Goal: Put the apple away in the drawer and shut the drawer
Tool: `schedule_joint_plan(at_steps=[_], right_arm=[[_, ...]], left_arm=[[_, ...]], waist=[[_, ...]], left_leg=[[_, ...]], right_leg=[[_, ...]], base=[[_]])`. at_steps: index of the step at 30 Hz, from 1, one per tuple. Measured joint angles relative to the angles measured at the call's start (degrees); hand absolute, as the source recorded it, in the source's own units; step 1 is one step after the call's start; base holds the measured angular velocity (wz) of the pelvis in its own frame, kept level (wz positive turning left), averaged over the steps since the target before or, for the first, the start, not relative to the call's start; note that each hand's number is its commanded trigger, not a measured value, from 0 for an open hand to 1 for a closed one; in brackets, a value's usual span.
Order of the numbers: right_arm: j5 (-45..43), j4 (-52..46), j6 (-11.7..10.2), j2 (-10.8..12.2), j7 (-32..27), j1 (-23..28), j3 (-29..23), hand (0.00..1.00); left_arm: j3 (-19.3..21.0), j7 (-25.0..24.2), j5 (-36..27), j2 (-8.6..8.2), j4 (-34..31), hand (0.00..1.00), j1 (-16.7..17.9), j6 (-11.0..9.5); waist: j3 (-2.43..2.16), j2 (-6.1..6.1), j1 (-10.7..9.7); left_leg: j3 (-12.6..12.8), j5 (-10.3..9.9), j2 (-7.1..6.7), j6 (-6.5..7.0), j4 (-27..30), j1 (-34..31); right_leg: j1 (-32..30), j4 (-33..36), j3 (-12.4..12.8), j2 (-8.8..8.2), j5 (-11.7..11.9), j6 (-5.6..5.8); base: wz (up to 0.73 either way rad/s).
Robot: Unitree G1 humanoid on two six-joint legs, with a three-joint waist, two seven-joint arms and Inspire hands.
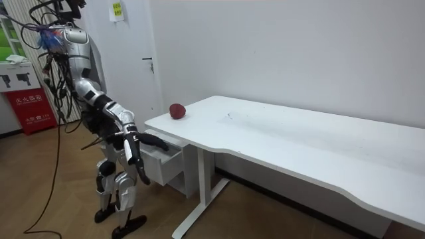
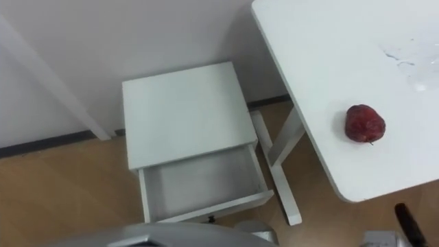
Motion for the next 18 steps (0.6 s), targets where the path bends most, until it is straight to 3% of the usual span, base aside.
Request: schedule_joint_plan(at_steps=[4,10,18], right_arm=[[-1.81,-6.27,-1.45,-0.04,-5.61,0.11,-0.07,0.0],[-8.59,-14.17,-4.04,-0.53,-14.29,0.07,1.87,0.0],[-21.58,-19.43,-5.95,-1.23,-19.95,-0.98,2.7,0.0]], left_arm=[[-0.47,0.06,0.03,0.6,-1.12,0.0,0.87,-0.57],[-2.43,0.21,-0.01,0.79,-2.79,0.0,0.42,-2.15],[-4.39,-0.03,0.25,0.81,-3.29,0.0,0.15,-3.11]], waist=[[-0.08,-0.03,0.01],[0.37,0.53,0.55],[0.4,0.4,1.56]], left_leg=[[0.11,0.03,-0.02,0.06,-0.03,-0.37],[0.28,0.03,-0.05,0.05,-0.2,-0.5],[0.27,0.04,-0.05,0.05,-0.22,-0.61]], right_leg=[[-0.33,0.25,-0.01,0.01,0.03,-0.01],[-0.55,0.28,0.08,0.0,0.03,0.0],[-0.62,0.02,-0.09,-0.01,0.03,0.0]], base=[[-0.02],[-0.01],[0.0]])
